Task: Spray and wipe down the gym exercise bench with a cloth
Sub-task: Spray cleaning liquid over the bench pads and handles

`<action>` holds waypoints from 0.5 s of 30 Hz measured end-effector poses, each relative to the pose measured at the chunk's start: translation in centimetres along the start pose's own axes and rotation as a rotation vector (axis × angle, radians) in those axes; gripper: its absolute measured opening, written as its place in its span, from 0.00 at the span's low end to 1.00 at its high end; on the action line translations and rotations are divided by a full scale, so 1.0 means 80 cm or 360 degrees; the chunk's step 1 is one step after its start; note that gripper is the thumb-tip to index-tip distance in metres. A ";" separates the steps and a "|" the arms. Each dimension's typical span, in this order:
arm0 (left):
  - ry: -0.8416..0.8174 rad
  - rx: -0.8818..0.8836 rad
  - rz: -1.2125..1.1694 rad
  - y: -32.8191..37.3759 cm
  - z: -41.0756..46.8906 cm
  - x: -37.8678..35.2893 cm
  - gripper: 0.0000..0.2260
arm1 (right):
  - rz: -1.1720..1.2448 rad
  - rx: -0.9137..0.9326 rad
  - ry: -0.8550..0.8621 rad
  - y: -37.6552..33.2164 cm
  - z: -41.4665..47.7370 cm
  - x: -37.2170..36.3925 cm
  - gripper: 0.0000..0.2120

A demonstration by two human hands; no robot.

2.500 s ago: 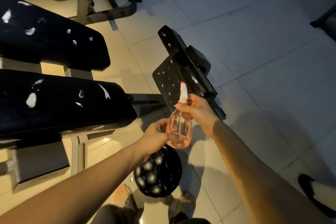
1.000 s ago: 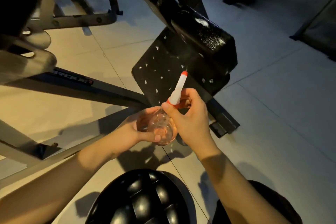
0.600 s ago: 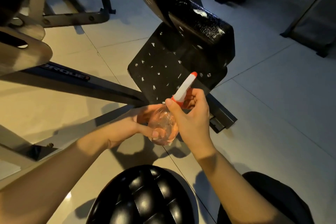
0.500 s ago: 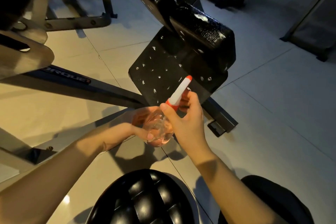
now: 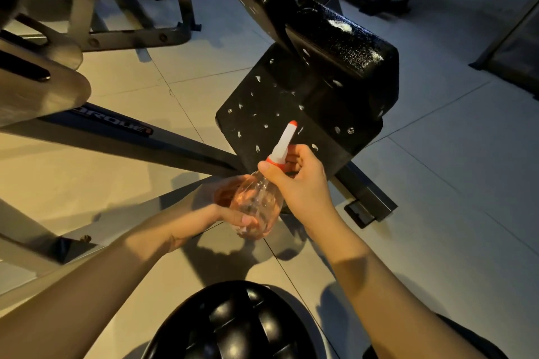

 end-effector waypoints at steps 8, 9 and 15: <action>0.0007 0.0089 0.0021 -0.026 0.010 0.005 0.15 | 0.0195 -0.0246 0.0123 0.033 -0.006 0.010 0.24; 0.0003 0.0089 0.0036 -0.027 0.011 0.006 0.15 | 0.0204 -0.0265 0.0106 0.035 -0.009 0.010 0.24; 0.0023 0.0151 0.0241 -0.030 0.013 -0.005 0.20 | 0.0214 -0.0398 0.0065 0.062 -0.020 0.023 0.21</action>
Point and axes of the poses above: each hand's wrist, its own z-axis towards the middle knuckle, its own x-axis out of the back of the hand, y = z × x, the point moved 8 cm from there along z, towards the middle knuckle, and after that the axes turned 10 degrees about y, right-handed, at the moved point
